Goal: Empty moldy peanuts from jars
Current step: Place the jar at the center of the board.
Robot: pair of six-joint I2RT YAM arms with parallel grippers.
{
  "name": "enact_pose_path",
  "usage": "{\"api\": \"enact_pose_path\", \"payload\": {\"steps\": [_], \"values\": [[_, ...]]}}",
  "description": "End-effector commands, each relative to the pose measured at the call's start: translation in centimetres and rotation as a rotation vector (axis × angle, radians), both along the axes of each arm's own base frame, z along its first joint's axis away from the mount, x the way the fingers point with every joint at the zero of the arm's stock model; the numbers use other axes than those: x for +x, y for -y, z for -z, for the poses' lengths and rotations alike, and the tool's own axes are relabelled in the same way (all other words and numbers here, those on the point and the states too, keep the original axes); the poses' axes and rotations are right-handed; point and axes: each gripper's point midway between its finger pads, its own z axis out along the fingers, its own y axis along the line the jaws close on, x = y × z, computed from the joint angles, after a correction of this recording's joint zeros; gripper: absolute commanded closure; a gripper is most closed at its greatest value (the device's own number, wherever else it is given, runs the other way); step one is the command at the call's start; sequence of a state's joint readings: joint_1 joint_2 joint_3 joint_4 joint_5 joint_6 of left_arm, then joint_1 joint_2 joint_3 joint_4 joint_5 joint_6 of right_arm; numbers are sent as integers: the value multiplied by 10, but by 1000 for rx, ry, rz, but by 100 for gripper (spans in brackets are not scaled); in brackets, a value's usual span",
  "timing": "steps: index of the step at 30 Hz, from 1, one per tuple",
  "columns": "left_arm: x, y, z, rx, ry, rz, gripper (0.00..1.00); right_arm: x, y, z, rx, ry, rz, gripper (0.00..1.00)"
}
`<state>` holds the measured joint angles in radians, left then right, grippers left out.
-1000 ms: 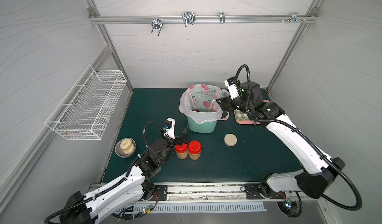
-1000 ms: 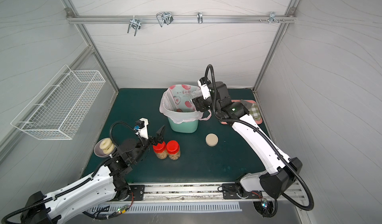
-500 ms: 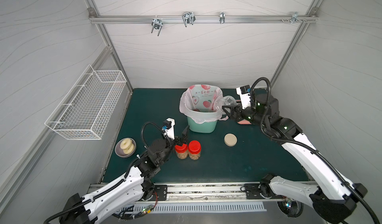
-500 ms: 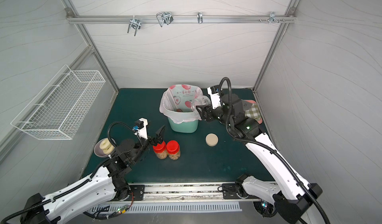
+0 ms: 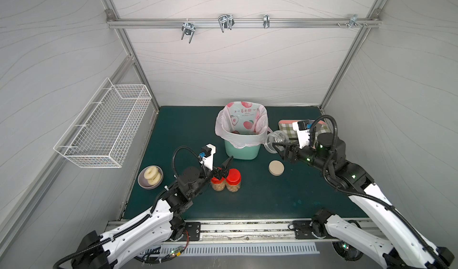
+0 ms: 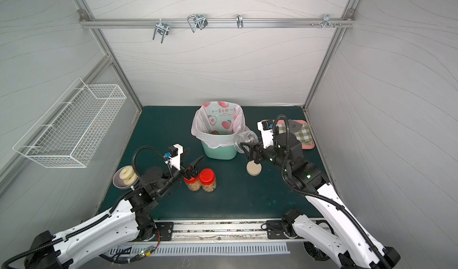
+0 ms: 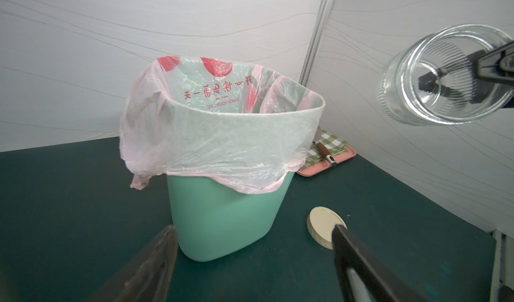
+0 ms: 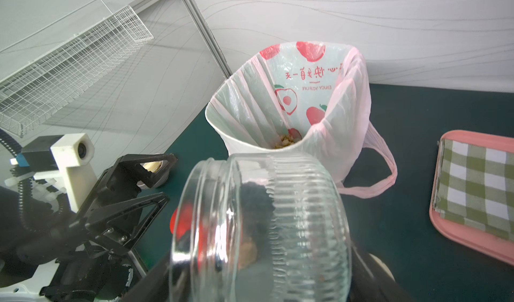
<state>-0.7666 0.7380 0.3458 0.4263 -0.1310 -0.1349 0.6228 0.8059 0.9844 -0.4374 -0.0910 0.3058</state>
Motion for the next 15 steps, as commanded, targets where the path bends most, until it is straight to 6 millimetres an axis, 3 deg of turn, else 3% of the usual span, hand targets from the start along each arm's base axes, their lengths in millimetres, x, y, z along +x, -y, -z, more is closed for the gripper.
{"api": "enact_pose_path", "payload": {"steps": [1, 7, 15], "values": [[-10, 18, -34, -58, 67, 117, 13, -6, 2, -15, 83, 48, -2, 100], [-16, 41, -39, -73, 12, 238, 17, -15, 6, 3, 102, 44, -4, 100], [-16, 81, -38, -108, -128, 400, 26, -16, 7, 42, 59, 34, 6, 100]]}}
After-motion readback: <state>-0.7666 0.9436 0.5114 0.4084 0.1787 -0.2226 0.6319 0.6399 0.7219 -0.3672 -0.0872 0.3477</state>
